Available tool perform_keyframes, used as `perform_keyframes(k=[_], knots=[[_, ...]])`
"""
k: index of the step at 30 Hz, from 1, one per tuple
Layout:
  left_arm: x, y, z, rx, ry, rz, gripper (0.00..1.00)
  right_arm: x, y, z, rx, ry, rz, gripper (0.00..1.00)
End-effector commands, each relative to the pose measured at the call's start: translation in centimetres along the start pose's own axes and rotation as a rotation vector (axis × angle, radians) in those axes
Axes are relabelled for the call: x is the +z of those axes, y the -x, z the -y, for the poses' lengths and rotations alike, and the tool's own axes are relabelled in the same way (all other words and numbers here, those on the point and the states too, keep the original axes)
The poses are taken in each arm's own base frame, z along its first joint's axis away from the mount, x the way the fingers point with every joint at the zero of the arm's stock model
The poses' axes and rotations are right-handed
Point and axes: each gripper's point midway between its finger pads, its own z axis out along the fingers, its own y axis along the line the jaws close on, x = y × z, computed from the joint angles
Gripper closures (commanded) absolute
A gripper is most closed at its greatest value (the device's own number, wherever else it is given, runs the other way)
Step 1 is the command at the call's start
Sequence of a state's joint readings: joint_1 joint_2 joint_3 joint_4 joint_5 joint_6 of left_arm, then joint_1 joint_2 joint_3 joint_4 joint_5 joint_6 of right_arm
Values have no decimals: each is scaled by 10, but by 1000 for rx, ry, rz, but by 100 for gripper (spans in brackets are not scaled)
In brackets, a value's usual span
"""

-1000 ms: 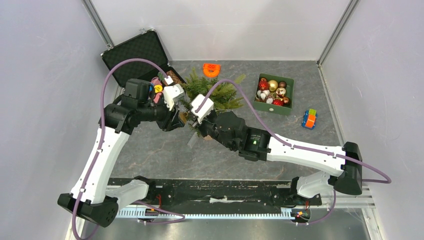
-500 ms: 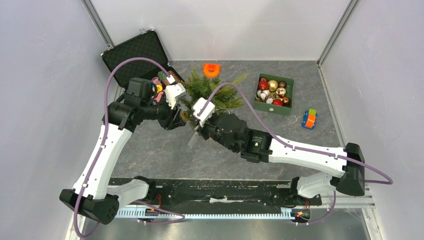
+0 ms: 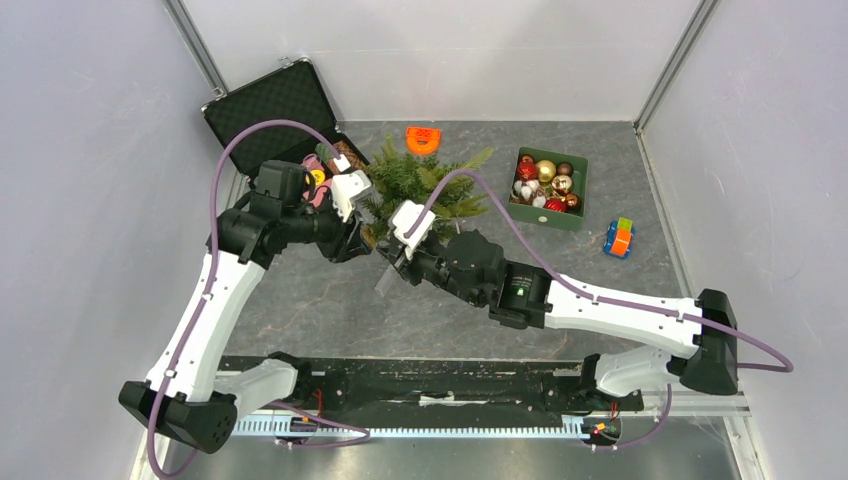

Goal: Decorate the small christmas tree

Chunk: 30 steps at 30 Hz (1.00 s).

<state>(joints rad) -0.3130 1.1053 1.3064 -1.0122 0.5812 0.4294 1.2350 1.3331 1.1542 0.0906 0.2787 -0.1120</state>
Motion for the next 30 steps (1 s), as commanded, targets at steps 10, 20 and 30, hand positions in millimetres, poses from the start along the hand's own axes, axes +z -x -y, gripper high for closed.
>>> perform_keyframes(k=[10,20,30], knots=[[-6,9,4,41,12,91,89,-21,22,-2,36,39,95,64],[-7,8,6,43,6,96,65,-26,21,-2,39,42,102,58],[-9,9,5,51,16,99,45,-26,21,-3,38,50,103,54]])
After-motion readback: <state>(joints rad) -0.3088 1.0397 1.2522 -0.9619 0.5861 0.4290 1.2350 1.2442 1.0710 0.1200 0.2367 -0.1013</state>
